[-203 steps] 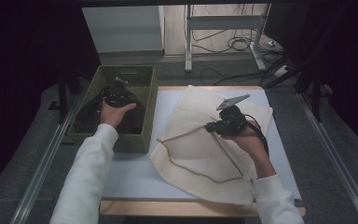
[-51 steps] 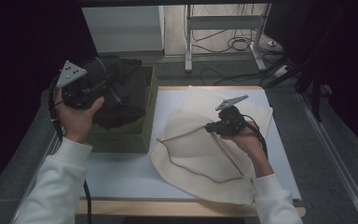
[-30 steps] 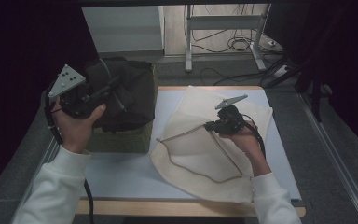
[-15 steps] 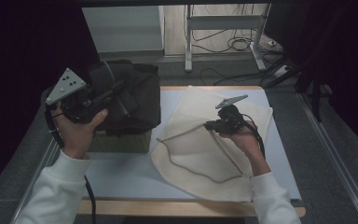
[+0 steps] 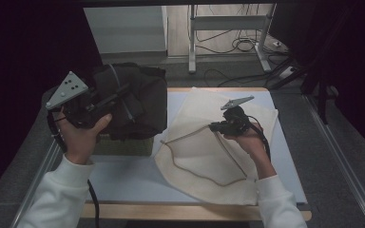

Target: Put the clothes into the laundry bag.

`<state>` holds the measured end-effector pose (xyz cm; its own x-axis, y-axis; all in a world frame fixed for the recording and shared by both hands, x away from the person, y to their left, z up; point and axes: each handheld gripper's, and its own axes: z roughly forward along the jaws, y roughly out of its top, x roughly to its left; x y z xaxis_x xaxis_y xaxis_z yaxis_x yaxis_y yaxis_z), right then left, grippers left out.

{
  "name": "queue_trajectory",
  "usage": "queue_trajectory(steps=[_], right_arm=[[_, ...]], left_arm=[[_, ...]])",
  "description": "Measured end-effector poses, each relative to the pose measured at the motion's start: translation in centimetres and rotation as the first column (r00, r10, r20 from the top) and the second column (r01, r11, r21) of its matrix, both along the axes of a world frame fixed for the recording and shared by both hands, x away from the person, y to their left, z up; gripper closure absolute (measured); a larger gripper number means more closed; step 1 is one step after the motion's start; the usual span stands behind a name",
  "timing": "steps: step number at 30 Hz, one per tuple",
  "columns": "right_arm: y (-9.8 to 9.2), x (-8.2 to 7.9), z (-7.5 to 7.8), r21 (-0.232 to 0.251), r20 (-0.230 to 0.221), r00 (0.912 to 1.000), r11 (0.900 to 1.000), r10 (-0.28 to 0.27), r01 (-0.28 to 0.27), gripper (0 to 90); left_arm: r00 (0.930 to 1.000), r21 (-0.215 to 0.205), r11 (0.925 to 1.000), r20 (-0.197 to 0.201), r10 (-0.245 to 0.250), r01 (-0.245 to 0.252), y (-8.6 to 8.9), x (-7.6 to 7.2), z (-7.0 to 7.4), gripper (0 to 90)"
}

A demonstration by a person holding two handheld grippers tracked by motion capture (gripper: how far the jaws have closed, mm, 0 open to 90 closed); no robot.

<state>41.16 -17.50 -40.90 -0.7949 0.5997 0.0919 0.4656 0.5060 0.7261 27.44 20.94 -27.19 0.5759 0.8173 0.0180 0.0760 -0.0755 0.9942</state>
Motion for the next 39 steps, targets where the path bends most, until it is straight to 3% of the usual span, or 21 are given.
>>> queue_trajectory(steps=[16,27,34,39], right_arm=[[-0.1,0.0,0.1,0.002,0.010,0.9999,1.000,-0.007,0.007,86.6],[-0.1,0.1,0.0,0.009,0.021,0.9997,1.000,-0.015,0.015,86.7],[-0.1,0.2,-0.1,0.010,0.021,0.9996,1.000,-0.020,0.020,86.7],[-0.1,0.2,0.0,0.010,0.023,0.9995,1.000,-0.022,0.022,86.7]], left_arm=[[0.9928,-0.002,0.9949,0.065,-0.100,0.100,-1.7,-3.2,1.4,72.3],[0.9851,-0.006,0.9863,0.051,-0.165,0.165,-2.9,-4.1,1.1,72.2],[0.9757,-0.020,0.9760,0.034,-0.216,0.217,-3.7,-4.4,0.6,72.2],[0.9735,-0.013,0.9737,0.028,-0.227,0.227,-4.2,-4.5,0.1,72.2]])
